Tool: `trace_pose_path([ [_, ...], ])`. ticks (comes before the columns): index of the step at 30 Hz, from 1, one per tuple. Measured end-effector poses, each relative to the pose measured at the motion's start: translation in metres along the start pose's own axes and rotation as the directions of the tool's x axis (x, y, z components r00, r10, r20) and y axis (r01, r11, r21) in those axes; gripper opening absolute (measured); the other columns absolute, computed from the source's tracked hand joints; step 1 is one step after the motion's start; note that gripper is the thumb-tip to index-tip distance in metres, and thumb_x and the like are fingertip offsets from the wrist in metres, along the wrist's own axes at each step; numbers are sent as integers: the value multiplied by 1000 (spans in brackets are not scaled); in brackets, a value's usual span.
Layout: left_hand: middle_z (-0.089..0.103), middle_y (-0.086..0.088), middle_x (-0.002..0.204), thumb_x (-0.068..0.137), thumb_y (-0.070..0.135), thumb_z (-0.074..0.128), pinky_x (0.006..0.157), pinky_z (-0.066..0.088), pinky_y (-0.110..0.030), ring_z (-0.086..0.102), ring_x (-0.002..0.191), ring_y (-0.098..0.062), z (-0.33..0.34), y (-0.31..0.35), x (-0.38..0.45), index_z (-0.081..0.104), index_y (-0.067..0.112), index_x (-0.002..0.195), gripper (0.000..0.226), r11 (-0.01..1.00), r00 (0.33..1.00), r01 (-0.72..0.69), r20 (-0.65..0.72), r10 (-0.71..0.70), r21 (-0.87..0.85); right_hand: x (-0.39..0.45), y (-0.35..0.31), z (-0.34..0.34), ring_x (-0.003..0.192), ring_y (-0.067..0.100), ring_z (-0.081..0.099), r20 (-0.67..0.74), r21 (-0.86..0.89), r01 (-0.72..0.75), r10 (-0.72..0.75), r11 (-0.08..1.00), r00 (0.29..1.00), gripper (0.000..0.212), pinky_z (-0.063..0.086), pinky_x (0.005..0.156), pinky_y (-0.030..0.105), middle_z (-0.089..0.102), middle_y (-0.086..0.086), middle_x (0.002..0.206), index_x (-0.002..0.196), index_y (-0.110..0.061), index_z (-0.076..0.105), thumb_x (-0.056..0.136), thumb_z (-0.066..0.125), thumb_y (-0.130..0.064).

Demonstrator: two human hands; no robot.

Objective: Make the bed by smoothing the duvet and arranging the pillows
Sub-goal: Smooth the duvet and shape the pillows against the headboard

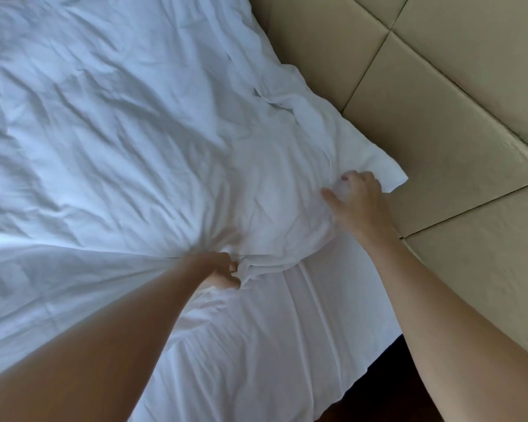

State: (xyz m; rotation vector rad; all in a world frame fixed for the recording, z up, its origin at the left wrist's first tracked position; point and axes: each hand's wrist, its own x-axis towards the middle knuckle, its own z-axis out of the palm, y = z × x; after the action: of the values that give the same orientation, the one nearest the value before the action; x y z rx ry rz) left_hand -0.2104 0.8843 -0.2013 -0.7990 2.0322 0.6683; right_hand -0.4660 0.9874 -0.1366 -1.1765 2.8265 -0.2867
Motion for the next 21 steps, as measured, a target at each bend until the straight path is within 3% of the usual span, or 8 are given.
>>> trace_pose_path([
  [5, 62, 0, 113, 78, 52, 59, 90, 47, -32, 60, 104, -22, -5, 12, 5, 60, 26, 104, 37, 995, 998, 68, 7, -67, -76, 28, -18, -8, 86, 23, 53, 7, 207, 175, -180, 963, 984, 40, 47, 74, 38, 48, 3, 93, 134, -12, 51, 95, 49, -6],
  [9, 63, 3, 100, 71, 50, 60, 86, 51, -32, 63, 96, -19, -14, 18, 3, 54, 27, 75, 25, 990, 995, 91, 39, -87, -105, 12, -10, -6, 59, 18, 53, -466, 252, 376, -229, 892, 855, 35, 45, 52, 31, 61, 3, 79, 112, -4, 70, 95, 40, -13],
  [11, 67, 3, 100, 61, 54, 59, 91, 53, -35, 66, 95, -19, -18, 19, 3, 57, 29, 72, 28, 987, 993, 108, 57, -101, -120, 1, 5, 1, 71, 23, 66, -307, 269, 390, -305, 881, 901, 35, 56, 63, 37, 71, 7, 88, 120, -8, 67, 100, 40, -20],
  [13, 68, 3, 103, 62, 56, 60, 92, 53, -37, 66, 96, -19, -24, 24, 0, 63, 30, 84, 34, 993, 993, 108, 62, -104, -53, -4, 19, 6, 102, 29, 67, 207, 243, 283, -335, 928, 919, 45, 55, 86, 46, 71, 5, 112, 144, -24, 48, 104, 39, -42],
  [15, 66, 2, 114, 79, 52, 61, 94, 52, -36, 63, 105, -20, -36, 34, -8, 67, 28, 103, 34, 995, 997, 82, -1, -82, 51, -1, 36, 6, 116, 26, 61, 442, 263, 160, -267, 951, 856, 58, 50, 97, 46, 68, -9, 112, 149, -34, 40, 98, 36, -63],
  [18, 60, -2, 123, 93, 48, 54, 92, 44, -36, 57, 116, -26, -69, 60, -26, 63, 25, 116, 34, 989, 953, 93, -299, -55, 113, 7, 61, 10, 68, 19, 62, 156, 542, -46, -47, 839, 987, 63, 54, 67, 42, 58, 0, 61, 92, -11, 70, 95, 39, -65],
  [19, 61, -4, 117, 93, 49, 53, 87, 43, -35, 59, 112, -28, -82, 72, -32, 63, 23, 111, 33, 990, 905, 84, -425, -29, 110, 10, 70, 11, 59, 17, 54, 79, 637, -124, 96, 761, 992, 60, 49, 59, 41, 53, 5, 58, 75, -6, 62, 94, 47, -61],
  [21, 63, -4, 104, 93, 49, 52, 78, 42, -34, 61, 100, -29, -106, 99, -34, 61, 19, 100, 33, 989, 751, 4, -653, 95, 149, 19, 87, 21, 66, 13, 54, 92, 790, -316, 409, 525, 908, 44, 46, 61, 33, 55, -1, 69, 79, -9, 55, 86, 67, -52],
])
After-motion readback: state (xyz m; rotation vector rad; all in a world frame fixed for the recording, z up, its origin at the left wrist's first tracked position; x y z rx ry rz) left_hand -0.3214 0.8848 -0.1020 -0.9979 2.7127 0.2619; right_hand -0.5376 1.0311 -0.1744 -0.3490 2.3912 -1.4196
